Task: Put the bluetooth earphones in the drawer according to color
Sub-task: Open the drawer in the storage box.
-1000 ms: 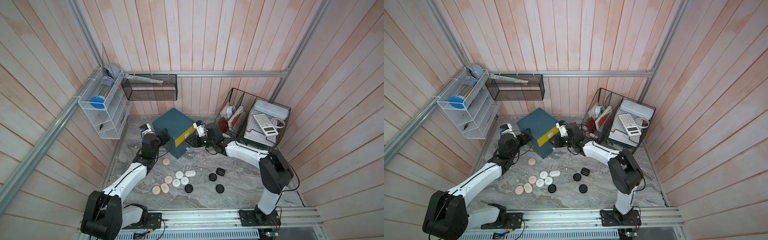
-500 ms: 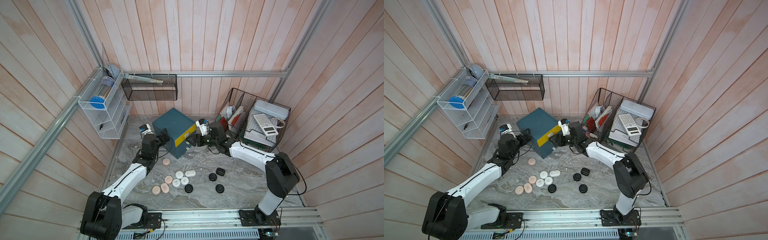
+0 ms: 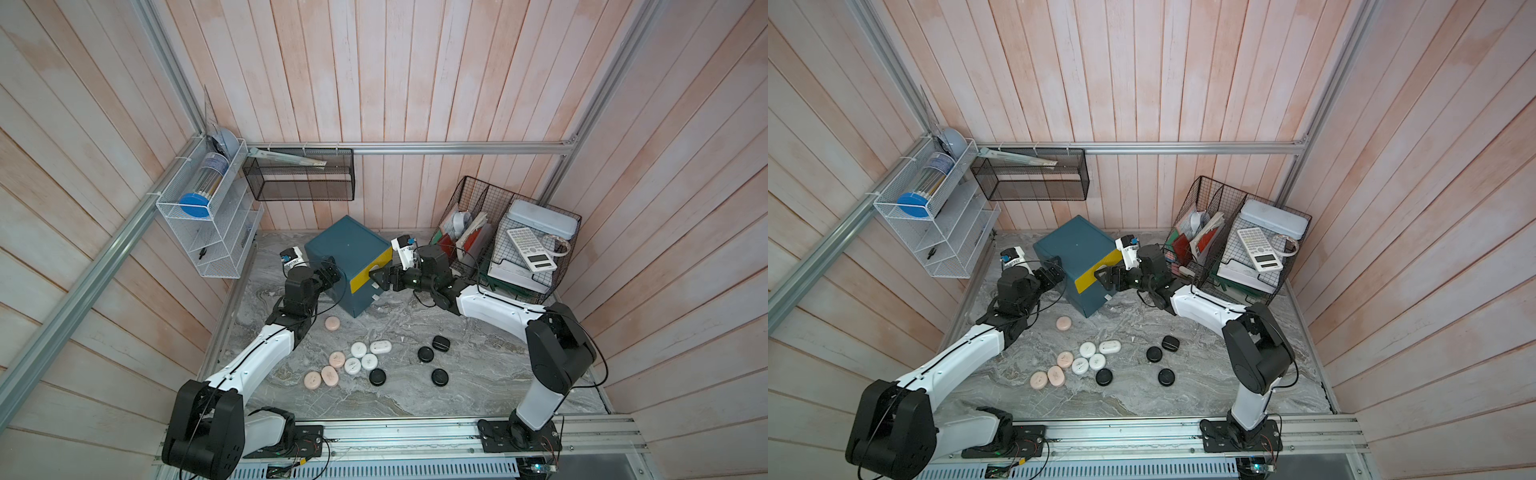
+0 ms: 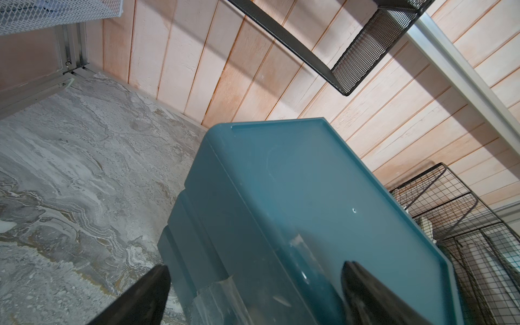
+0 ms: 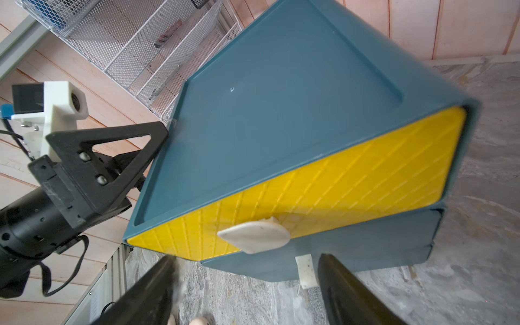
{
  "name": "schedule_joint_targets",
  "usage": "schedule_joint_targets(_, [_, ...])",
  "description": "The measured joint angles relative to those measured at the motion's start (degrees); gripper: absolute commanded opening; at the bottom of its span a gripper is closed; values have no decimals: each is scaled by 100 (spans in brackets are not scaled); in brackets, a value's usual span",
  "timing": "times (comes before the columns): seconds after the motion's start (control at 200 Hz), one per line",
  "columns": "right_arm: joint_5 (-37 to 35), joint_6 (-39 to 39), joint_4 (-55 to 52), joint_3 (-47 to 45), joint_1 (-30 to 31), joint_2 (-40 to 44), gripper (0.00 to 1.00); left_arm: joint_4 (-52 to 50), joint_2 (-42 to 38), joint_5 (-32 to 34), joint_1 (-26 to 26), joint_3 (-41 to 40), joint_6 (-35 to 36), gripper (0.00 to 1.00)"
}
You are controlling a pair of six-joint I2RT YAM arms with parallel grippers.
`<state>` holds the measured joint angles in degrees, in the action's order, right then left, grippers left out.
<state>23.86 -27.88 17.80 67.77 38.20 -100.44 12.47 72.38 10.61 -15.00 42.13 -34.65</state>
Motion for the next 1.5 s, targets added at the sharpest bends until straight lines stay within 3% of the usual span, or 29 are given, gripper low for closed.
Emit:
schedule_joint_targets(0.085, [-2,-2,219,-129,-11,2,88,2,0,7,0,0,2,100])
schedule_joint_targets(0.29, [275,-61,284,13,-129,-98,74,17,11,22,-2,0,2,100])
schedule_joint_targets(0.945, [601,-254,286,437,-190,-616,66,61,61,57,-4,20,2,100])
schedule_joint_targets(1.31, [619,-254,186,756,-186,-828,70,109,114,138,0,42,0,100])
schedule_joint_targets(1.5, [710,-256,208,879,-188,-951,65,138,131,173,0,42,0,100])
